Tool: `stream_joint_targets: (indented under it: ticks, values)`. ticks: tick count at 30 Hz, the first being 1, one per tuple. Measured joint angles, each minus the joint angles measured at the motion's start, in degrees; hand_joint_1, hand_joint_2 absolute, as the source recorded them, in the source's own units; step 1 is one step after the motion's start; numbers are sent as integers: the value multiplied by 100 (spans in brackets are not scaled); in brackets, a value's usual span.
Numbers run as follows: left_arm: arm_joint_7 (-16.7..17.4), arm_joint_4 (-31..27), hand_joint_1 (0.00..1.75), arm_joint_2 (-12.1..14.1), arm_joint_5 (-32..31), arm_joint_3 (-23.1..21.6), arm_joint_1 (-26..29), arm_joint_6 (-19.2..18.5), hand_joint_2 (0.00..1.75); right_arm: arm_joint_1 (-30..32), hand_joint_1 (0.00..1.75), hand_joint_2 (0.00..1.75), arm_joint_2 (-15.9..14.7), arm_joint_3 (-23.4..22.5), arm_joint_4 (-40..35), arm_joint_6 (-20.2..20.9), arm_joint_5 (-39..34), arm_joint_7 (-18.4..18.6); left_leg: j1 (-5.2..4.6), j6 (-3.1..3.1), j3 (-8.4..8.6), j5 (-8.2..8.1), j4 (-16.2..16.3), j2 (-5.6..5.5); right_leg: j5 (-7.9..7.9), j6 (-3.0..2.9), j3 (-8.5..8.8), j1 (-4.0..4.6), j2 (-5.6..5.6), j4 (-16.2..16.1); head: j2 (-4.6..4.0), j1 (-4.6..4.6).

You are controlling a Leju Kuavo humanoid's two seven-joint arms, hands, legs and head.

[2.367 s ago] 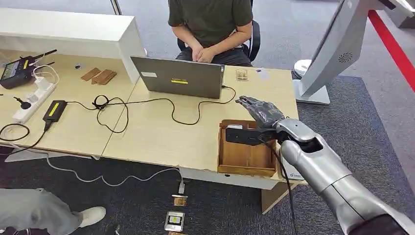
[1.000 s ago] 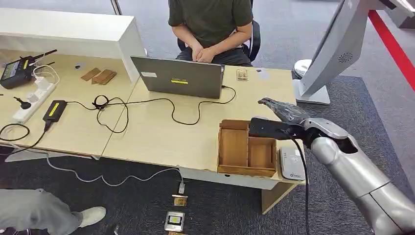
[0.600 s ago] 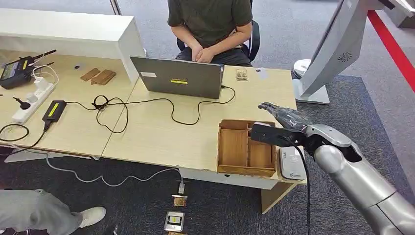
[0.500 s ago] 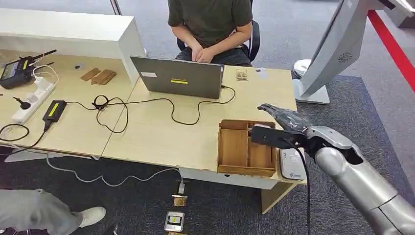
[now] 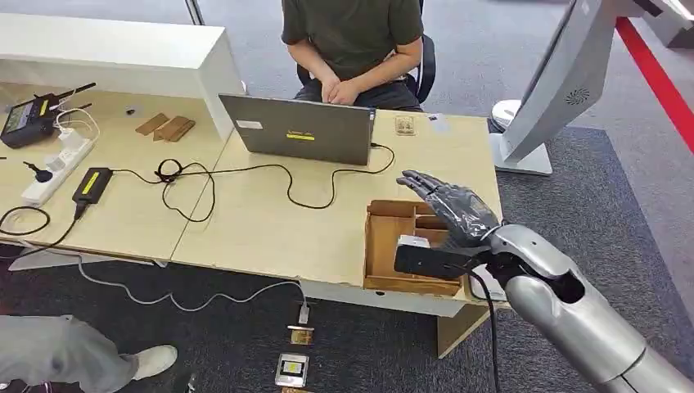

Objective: Pass the card to the sensor for recognition and then transmit it.

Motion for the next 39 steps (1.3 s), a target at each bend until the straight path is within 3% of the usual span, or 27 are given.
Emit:
stream_joint_targets:
  ticks: [15,39]
  values:
    - [-105,0,0,0,4,0,0,-142,0,-270,0,175,437,225,803,-33,332,-383,0,0,1,0,0,0,0,0,0,0,0,0,0,0]
    - [24,0,0,0,-31,0,1,-96,0,-400,0,175,737,271,1618,-219,717,-687,0,0,1,0,0,0,0,0,0,0,0,0,0,0]
